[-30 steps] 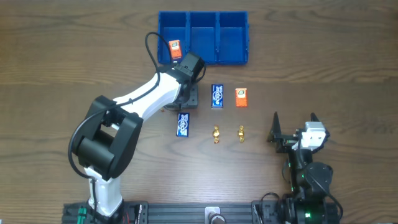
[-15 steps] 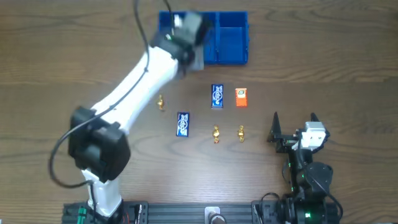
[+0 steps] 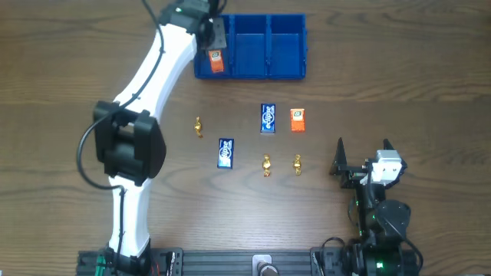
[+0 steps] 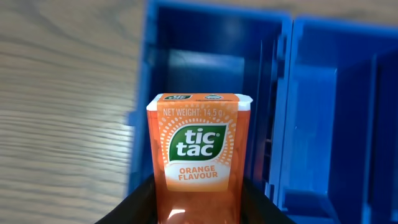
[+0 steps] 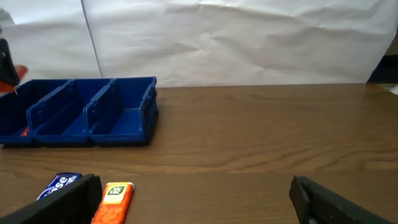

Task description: Sort Candies Into Trays

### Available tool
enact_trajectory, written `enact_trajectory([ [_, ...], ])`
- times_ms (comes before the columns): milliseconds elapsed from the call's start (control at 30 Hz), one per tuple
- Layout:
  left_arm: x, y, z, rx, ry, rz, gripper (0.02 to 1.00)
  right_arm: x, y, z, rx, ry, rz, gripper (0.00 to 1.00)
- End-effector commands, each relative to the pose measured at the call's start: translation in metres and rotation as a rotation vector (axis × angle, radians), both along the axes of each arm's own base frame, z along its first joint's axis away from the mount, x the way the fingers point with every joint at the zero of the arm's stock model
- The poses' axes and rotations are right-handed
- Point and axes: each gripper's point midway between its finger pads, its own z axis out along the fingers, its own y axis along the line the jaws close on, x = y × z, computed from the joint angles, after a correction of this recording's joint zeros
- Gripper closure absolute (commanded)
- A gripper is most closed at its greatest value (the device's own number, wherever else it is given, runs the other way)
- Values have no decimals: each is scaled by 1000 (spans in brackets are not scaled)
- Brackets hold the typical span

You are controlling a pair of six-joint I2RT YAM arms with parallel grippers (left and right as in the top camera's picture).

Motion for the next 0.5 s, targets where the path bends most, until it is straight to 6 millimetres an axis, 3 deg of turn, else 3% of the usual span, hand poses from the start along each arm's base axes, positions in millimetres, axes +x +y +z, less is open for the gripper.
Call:
enact_trajectory([
  [33,0,-9,9,-25,-14,-43,638,0,0,-1,-11,-1,2,3],
  [167,0,-8,9,-21,-15,-44,603,0,0,-1,-11,-1,2,3],
  [267,1,-7,10,-17,-17,-41,272,0,0,-1,-11,-1,2,3],
  [300,1,-8,13,-19,-23,-37,77,0,0,-1,-11,-1,2,3],
  [333,-1,-12,19,-24,-33,-39,18,0,0,-1,-11,-1,2,3],
  [400,-8,-28,43,-28,-84,-27,18,0,0,-1,-11,-1,2,3],
  [500,-38,-77,80,-17,-168,-36,18,0,0,-1,-11,-1,2,3],
])
